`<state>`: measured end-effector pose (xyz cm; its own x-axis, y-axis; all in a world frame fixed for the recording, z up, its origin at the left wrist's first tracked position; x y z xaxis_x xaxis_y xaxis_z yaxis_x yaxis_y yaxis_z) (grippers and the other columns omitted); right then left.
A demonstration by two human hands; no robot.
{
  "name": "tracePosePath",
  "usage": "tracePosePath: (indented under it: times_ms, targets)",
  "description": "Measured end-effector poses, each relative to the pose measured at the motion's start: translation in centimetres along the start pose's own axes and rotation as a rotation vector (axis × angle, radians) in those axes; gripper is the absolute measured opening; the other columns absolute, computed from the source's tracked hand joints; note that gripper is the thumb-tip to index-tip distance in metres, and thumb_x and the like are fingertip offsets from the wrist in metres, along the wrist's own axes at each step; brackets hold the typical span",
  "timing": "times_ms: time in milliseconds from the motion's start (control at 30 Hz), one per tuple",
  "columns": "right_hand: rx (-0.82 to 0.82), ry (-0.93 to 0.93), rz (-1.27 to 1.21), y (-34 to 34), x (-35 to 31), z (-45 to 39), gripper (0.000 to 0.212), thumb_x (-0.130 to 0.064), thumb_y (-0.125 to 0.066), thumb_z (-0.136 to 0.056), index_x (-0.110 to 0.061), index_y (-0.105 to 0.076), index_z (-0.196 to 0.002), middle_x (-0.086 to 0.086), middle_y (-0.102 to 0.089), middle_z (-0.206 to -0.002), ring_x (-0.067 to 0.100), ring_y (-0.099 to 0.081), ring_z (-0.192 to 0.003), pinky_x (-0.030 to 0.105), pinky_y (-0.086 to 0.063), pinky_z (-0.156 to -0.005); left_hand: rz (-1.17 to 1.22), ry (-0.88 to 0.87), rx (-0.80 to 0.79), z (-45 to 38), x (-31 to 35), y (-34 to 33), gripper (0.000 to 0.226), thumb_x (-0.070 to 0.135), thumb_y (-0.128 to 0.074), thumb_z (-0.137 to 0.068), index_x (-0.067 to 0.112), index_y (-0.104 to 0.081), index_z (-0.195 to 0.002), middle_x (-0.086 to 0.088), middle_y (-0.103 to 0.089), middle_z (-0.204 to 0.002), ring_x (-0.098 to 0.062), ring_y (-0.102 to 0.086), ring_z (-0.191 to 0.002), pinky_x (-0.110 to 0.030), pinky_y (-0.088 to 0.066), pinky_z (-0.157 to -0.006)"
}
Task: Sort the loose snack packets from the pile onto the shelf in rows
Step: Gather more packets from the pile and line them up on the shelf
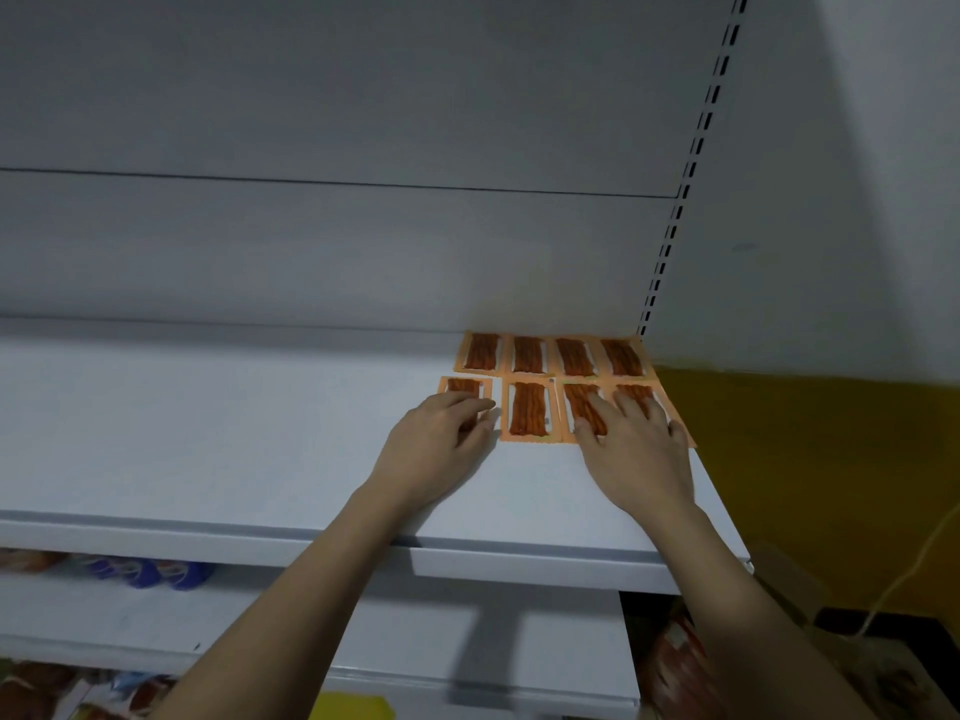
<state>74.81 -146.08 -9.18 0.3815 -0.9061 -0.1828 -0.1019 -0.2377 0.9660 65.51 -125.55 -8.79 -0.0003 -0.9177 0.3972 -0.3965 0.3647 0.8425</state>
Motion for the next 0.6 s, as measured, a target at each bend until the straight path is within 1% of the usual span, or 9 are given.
tracePosePath:
  times_ms: [100, 200, 300, 433, 533, 600]
  targets:
    - [0.001, 0.002, 0.014, -0.06, -0.02, -0.03, 0.053, -0.052, -0.024, -0.102, -0.032, -0.036, -0.149, -0.002, -0.036, -0.156, 0.03, -0.023, -0.146, 0.054, -0.023, -0.115, -0.006, -0.014, -0.046, -0.13, -0.04, -0.19, 0.041, 0.042, -0.042, -0.105, 0.027, -0.059, -0.138, 0.008, -0.056, -0.142, -0.011, -0.05, -0.128, -0.024, -0.039, -0.095]
    - [0.001, 0.005, 0.02, -0.16, 0.0, -0.11, 0.053, -0.052, -0.023, -0.101, -0.032, -0.037, -0.148, -0.002, -0.038, -0.154, 0.029, -0.025, -0.145, 0.054, -0.024, -0.113, -0.033, -0.026, -0.072, -0.37, -0.32, -0.38, 0.04, 0.043, -0.041, -0.105, 0.031, -0.058, -0.139, 0.009, -0.053, -0.145, -0.01, -0.048, -0.13, -0.025, -0.04, -0.098]
    - [0.004, 0.007, 0.021, -0.13, -0.01, -0.13, 0.053, -0.053, -0.023, -0.101, -0.032, -0.038, -0.147, -0.003, -0.041, -0.152, 0.028, -0.028, -0.143, 0.054, -0.026, -0.112, -0.047, -0.05, -0.082, -0.37, -0.21, -0.44, 0.041, 0.045, -0.041, -0.105, 0.031, -0.059, -0.138, 0.009, -0.054, -0.145, -0.009, -0.046, -0.132, -0.024, -0.038, -0.1]
    - [-0.001, 0.008, 0.014, 0.01, -0.04, -0.04, 0.052, -0.052, -0.023, -0.101, -0.031, -0.038, -0.147, -0.002, -0.042, -0.151, 0.028, -0.028, -0.142, 0.054, -0.026, -0.111, -0.069, -0.063, -0.125, -0.35, 0.28, -0.26, 0.055, 0.053, -0.031, -0.098, 0.029, -0.057, -0.14, 0.008, -0.052, -0.149, -0.011, -0.042, -0.14, -0.031, -0.034, -0.111]
    - [-0.003, 0.01, 0.011, 0.09, -0.07, -0.01, 0.052, -0.052, -0.024, -0.101, -0.031, -0.038, -0.147, -0.001, -0.042, -0.151, 0.029, -0.029, -0.142, 0.054, -0.026, -0.111, -0.078, -0.062, -0.144, -0.43, 0.22, -0.37, 0.046, 0.048, -0.039, -0.104, 0.028, -0.057, -0.141, 0.008, -0.051, -0.15, -0.012, -0.041, -0.142, -0.033, -0.033, -0.113]
    - [-0.005, 0.01, 0.013, 0.15, -0.1, -0.04, 0.052, -0.052, -0.024, -0.101, -0.031, -0.039, -0.147, -0.001, -0.042, -0.15, 0.029, -0.03, -0.141, 0.053, -0.027, -0.111, -0.071, -0.06, -0.14, -0.39, 0.15, -0.4, 0.039, 0.043, -0.045, -0.104, 0.028, -0.058, -0.138, 0.008, -0.055, -0.146, -0.012, -0.045, -0.138, -0.03, -0.034, -0.108]
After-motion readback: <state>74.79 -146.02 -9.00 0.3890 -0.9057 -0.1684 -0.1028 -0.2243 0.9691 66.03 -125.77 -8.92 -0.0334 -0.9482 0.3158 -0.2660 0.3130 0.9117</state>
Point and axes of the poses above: each hand's wrist, its own z-axis away from the middle knuckle, its own y-axis out of the back of the hand, x = y × z, the point moved 3 cm from there along -z, towards the middle knuckle
